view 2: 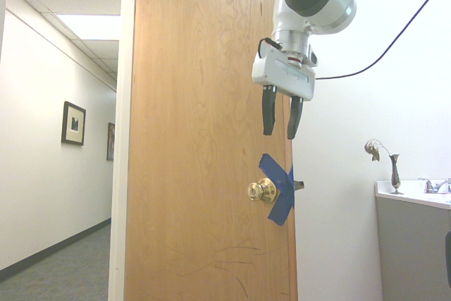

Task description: Shut the door

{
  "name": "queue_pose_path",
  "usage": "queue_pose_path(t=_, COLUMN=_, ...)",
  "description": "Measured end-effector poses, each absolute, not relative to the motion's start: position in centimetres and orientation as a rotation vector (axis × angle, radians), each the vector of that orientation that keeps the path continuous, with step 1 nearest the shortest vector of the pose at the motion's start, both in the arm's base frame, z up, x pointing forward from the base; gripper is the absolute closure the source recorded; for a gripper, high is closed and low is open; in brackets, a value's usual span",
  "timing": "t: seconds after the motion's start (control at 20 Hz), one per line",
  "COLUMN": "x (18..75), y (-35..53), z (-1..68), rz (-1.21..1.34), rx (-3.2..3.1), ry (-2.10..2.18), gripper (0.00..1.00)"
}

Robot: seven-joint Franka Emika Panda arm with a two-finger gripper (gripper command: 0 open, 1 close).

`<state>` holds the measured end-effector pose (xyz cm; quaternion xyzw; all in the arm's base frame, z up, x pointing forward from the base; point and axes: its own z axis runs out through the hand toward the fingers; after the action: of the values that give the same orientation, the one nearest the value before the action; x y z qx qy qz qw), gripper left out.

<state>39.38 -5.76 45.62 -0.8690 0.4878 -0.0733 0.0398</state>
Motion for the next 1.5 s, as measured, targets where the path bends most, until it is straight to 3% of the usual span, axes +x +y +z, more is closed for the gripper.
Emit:
queue_pose_path(t=0.9, x=32.0, y=-23.8, z=44.3, rz=-0.097, rx=-2.242, ry=2.017, gripper=0.00)
queue_pose_path(t=1.25, x=35.7, y=-27.0, z=40.8, rz=-0.313, rx=-2.215, ry=2.059, gripper=0.00)
queue_pose_path(t=1.5, x=40.2, y=-24.1, z=38.3, rz=-0.402, rx=-2.194, ry=1.978, gripper=0.00)
